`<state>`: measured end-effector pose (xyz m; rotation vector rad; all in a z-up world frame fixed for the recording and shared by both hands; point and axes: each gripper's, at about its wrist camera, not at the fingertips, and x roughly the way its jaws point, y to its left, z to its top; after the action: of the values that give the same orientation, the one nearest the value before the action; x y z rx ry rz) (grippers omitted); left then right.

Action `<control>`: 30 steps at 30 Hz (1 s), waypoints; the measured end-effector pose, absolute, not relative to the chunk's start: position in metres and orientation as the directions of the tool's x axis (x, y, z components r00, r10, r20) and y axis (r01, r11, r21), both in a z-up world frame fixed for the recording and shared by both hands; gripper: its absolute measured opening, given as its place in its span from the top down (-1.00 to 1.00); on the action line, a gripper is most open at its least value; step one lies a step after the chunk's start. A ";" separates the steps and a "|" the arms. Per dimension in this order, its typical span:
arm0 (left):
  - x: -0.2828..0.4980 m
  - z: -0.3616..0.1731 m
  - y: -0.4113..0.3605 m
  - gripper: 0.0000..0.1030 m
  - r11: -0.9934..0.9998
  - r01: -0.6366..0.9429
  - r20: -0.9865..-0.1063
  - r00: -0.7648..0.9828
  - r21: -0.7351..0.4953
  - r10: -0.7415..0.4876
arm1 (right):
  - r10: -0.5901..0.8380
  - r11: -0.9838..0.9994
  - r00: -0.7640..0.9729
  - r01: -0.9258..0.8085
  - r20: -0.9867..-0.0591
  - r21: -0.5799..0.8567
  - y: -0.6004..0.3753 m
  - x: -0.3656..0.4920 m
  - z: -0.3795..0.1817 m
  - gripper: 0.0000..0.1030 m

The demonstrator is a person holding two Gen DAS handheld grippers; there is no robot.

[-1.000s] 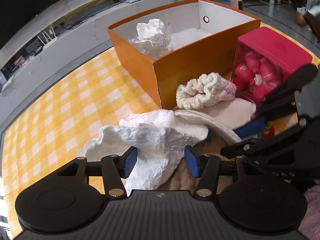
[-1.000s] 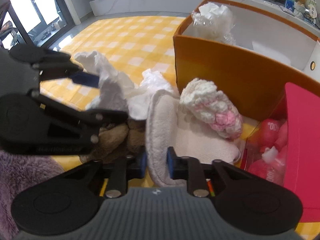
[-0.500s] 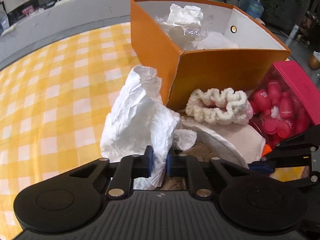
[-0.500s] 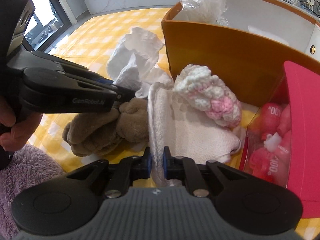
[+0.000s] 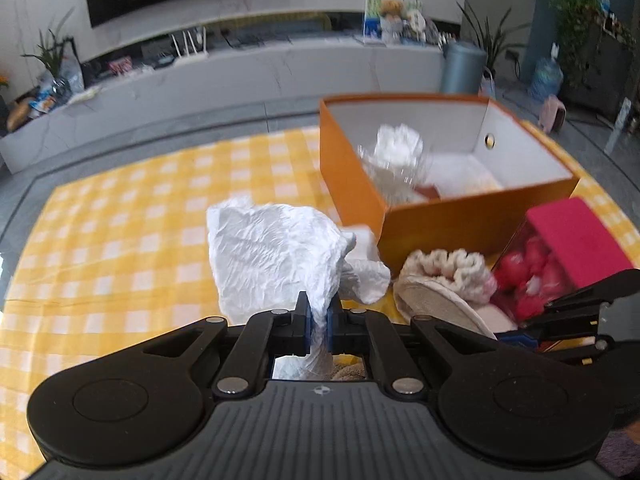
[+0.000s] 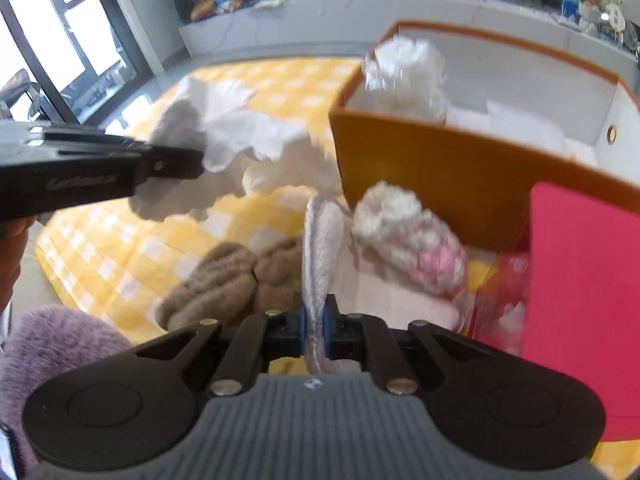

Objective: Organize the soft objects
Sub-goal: 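Lift the tissue and pad and carry both over the orange box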

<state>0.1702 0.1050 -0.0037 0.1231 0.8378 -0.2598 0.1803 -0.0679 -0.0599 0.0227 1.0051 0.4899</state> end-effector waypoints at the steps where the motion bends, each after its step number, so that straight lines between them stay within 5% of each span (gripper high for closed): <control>1: 0.166 0.002 0.105 0.86 0.964 0.267 -0.742 0.648 0.008 -0.173 | 0.407 0.891 0.449 -0.386 -0.796 0.238 -0.069 0.178 -0.054 0.90; 30: 0.071 0.087 0.062 0.85 0.953 0.302 -0.620 0.750 0.012 -0.230 | 0.459 0.873 0.653 -0.457 -0.602 0.170 -0.138 0.095 0.100 0.96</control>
<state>0.0713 0.0615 0.0873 0.1135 0.6612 -0.2914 0.0953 -0.1380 0.1002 0.0039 0.6838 0.5196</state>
